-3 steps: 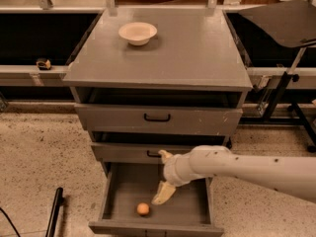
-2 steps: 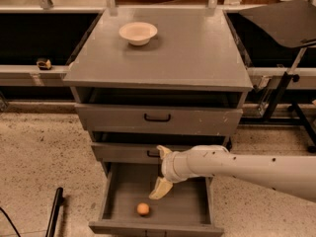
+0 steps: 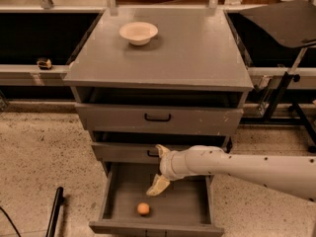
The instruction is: Pick orange from bottom drawer and place on counter
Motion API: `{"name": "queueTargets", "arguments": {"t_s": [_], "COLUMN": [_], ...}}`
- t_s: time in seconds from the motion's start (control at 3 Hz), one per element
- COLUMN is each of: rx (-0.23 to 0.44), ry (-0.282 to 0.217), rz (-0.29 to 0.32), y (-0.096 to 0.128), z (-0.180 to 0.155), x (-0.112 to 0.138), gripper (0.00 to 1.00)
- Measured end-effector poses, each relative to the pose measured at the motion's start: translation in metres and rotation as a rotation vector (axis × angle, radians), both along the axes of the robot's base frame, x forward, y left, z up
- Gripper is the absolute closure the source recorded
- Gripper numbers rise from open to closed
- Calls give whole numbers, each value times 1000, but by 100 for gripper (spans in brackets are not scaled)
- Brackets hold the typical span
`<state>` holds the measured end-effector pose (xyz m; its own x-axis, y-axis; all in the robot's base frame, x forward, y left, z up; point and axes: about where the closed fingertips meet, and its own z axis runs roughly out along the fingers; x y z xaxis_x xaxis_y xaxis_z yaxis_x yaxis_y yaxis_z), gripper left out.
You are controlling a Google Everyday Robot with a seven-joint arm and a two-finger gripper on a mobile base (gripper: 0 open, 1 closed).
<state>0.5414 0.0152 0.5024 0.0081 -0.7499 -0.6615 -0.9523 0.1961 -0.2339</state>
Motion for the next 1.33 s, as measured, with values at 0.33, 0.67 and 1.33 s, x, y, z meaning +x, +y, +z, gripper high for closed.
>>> {"name": "queueTargets", "arguments": {"t_s": [0.33, 0.67, 1.33], "rx": [115, 224, 225], "ry": [-127, -239, -239], "rz": [-11, 34, 34], "y": [23, 49, 49], "z": [-8, 3, -2], "x": [57, 94, 94], "gripper": [0, 0, 0]}}
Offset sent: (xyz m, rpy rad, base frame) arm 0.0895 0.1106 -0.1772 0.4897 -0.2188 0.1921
